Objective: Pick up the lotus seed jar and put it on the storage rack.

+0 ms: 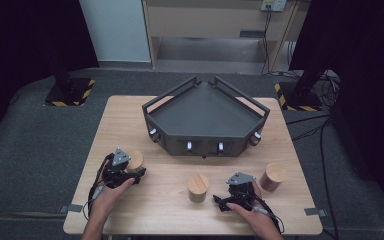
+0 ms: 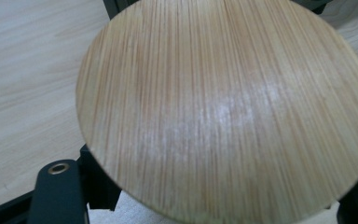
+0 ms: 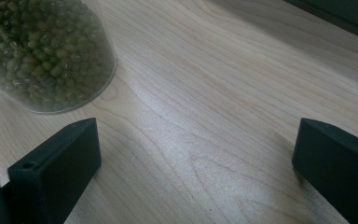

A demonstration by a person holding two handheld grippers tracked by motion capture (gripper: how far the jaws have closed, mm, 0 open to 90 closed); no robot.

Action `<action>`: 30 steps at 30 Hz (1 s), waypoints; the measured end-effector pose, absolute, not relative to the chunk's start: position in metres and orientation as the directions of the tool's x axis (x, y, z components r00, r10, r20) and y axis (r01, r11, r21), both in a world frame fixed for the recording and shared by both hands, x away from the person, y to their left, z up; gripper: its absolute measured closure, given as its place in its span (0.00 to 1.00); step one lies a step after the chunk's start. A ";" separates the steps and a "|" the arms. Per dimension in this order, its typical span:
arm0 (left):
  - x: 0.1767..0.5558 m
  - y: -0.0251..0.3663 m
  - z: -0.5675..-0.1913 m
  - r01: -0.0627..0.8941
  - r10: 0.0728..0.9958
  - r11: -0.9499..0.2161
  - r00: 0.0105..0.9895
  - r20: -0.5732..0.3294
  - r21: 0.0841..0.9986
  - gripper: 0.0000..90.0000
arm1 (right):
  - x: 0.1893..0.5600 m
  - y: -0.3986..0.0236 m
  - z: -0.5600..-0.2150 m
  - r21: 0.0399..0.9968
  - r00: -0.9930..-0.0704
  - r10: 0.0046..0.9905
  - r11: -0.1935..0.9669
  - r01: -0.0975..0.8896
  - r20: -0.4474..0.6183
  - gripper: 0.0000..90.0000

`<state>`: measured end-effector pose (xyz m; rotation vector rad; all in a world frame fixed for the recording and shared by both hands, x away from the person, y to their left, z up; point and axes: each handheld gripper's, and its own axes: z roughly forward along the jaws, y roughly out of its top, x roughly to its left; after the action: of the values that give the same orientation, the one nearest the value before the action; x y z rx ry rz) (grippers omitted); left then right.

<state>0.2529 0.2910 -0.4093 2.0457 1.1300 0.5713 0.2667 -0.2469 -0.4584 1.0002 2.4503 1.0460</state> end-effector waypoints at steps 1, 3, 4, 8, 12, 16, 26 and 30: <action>0.253 0.291 -0.407 0.533 0.852 -0.365 0.522 0.042 0.763 0.27 | 0.267 -0.247 -0.458 0.722 -0.715 0.699 0.494 0.485 0.002 0.01; 0.253 0.291 -0.404 0.533 0.848 -0.372 0.528 0.046 0.760 0.27 | 0.267 -0.247 -0.458 0.722 -0.715 0.699 0.494 0.485 0.002 0.01; 0.253 0.291 -0.403 0.533 0.847 -0.375 0.530 0.047 0.758 0.27 | 0.267 -0.247 -0.458 0.722 -0.714 0.700 0.494 0.485 0.002 0.01; 0.254 0.292 -0.404 0.536 0.841 -0.381 0.539 0.041 0.753 0.27 | 0.267 -0.247 -0.458 0.722 -0.714 0.700 0.493 0.486 0.002 0.01; 0.256 0.293 -0.403 0.532 0.829 -0.401 0.558 0.048 0.746 0.27 | 0.267 -0.247 -0.458 0.722 -0.714 0.700 0.493 0.486 0.002 0.01; 0.258 0.293 -0.401 0.528 0.821 -0.414 0.568 0.054 0.741 0.27 | 0.267 -0.247 -0.458 0.722 -0.714 0.700 0.493 0.486 0.002 0.01; 0.262 0.289 -0.388 0.515 0.804 -0.447 0.590 0.076 0.732 0.27 | 0.267 -0.247 -0.458 0.722 -0.714 0.700 0.493 0.486 0.002 0.01; 0.263 0.288 -0.384 0.512 0.800 -0.451 0.595 0.077 0.731 0.27 | 0.267 -0.247 -0.458 0.722 -0.714 0.700 0.493 0.486 0.002 0.01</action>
<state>0.2632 0.2881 -0.3839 2.1463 1.0345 0.5486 0.2667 -0.2469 -0.4583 1.0014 2.4499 1.0462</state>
